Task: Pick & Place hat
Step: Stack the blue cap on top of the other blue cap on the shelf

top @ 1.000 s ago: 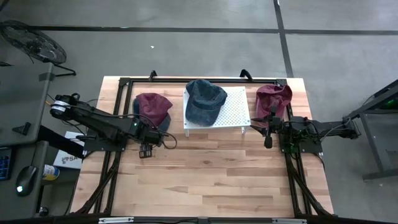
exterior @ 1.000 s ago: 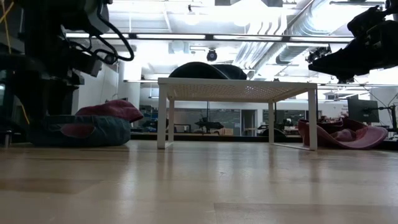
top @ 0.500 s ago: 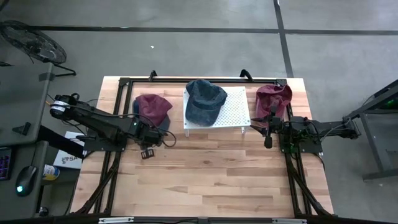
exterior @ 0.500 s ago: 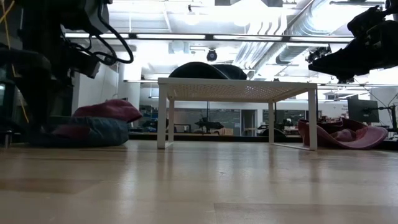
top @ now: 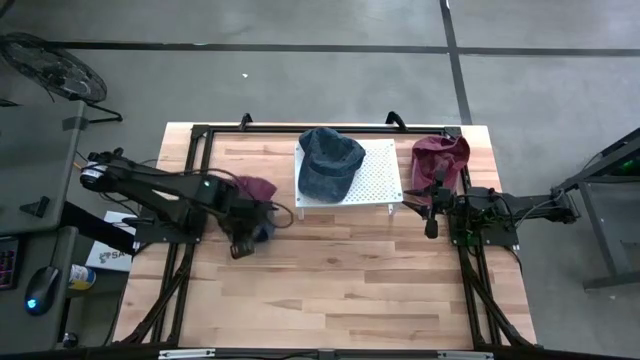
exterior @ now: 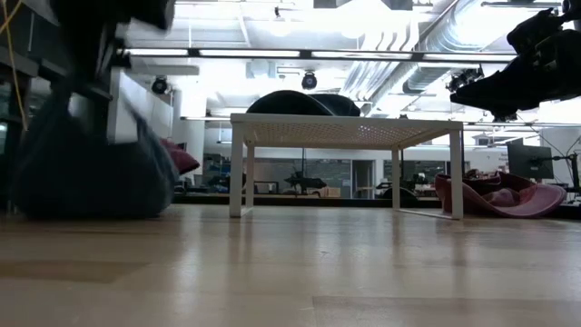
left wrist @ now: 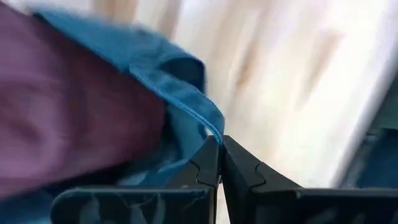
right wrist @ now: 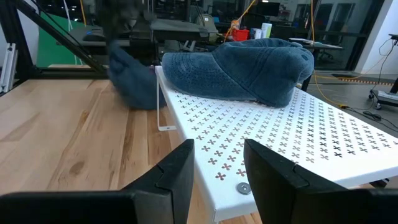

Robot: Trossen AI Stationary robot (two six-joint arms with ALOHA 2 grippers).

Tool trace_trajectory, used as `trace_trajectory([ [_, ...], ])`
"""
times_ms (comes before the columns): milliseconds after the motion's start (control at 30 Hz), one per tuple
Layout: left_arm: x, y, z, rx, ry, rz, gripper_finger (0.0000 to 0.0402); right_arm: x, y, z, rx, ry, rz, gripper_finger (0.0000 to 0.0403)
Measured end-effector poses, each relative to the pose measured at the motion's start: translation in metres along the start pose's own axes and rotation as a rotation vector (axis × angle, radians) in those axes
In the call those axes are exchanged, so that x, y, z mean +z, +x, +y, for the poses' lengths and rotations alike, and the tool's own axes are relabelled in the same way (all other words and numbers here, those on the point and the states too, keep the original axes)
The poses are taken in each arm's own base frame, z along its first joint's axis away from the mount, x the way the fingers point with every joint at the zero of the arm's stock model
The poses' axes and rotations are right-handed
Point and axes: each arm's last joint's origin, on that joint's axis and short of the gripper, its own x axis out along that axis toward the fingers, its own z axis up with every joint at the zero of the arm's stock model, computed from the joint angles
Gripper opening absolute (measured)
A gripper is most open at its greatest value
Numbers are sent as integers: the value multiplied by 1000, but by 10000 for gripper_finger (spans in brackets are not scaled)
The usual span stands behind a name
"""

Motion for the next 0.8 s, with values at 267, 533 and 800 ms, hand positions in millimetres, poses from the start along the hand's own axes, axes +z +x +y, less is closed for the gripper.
trace_trajectory([
  [267, 12, -85, -22, -135, 11, -142, 1, 0, 0, 0, 0, 0, 0, 133],
  [533, 13, -160, -32, -221, 8, -419, 1, 0, 0, 0, 0, 0, 0, 133],
  [800, 1, -209, -31, -283, 18, -619, 0, 0, 0, 0, 0, 0, 0, 133],
])
